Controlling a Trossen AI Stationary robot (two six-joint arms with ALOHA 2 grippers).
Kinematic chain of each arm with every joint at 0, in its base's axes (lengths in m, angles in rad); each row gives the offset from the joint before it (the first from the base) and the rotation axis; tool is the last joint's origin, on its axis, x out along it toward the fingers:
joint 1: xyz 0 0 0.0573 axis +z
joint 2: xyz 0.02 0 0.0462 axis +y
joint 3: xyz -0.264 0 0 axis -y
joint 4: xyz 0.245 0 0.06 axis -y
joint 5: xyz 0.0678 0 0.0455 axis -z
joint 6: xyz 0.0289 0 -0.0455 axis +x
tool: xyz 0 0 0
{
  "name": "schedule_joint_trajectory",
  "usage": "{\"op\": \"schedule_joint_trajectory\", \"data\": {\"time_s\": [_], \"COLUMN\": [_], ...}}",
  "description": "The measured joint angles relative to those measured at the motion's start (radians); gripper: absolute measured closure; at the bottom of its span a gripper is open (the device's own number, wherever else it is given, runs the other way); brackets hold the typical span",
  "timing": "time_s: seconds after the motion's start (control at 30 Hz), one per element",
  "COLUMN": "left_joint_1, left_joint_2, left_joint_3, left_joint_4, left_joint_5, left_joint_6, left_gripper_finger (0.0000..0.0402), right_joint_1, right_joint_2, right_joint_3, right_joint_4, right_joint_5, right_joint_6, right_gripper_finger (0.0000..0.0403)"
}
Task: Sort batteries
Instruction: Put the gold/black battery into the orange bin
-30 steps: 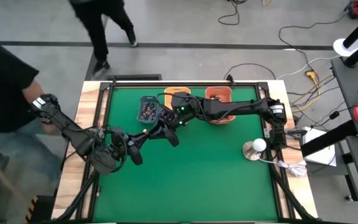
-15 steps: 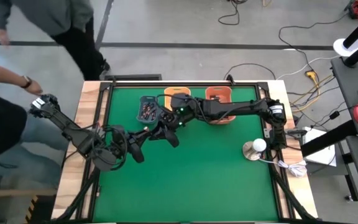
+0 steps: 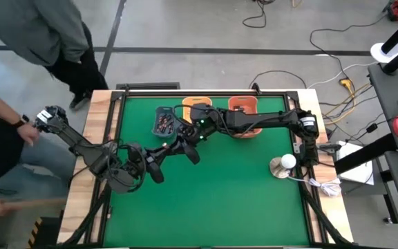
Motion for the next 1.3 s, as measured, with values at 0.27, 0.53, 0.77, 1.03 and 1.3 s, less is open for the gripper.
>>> {"op": "schedule_joint_trajectory", "data": {"time_s": [0.27,0.53,0.77,1.03,1.3], "left_joint_1": [0.0,-0.003,-0.002,-0.011,-0.04], "left_joint_2": [-0.071,-0.052,0.086,0.264,0.356], "left_joint_3": [0.03,0.039,0.018,0.018,0.018], "left_joint_4": [-0.095,-0.51,-0.752,-0.693,-0.606], "left_joint_5": [0.201,0.755,1.179,1.377,1.477], "left_joint_6": [0.086,-0.315,-0.56,-0.541,-0.582], "left_gripper_finger": [0.0258,0.0202,0.0209,0.0213,0.0213], "right_joint_1": [-0.037,-0.159,-0.384,-0.606,-0.628], "right_joint_2": [-0.06,-0.168,-0.172,-0.161,-0.142], "right_joint_3": [0.0,0.001,-0.05,-0.212,-0.403], "right_joint_4": [-0.231,-1.008,-1.177,-1.062,-0.952], "right_joint_5": [0.007,0.365,0.503,0.508,0.503], "right_joint_6": [-0.086,-0.556,-0.708,-0.726,-0.652], "right_gripper_finger": [0.0357,0.0357,0.0357,0.0357,0.0341]}}
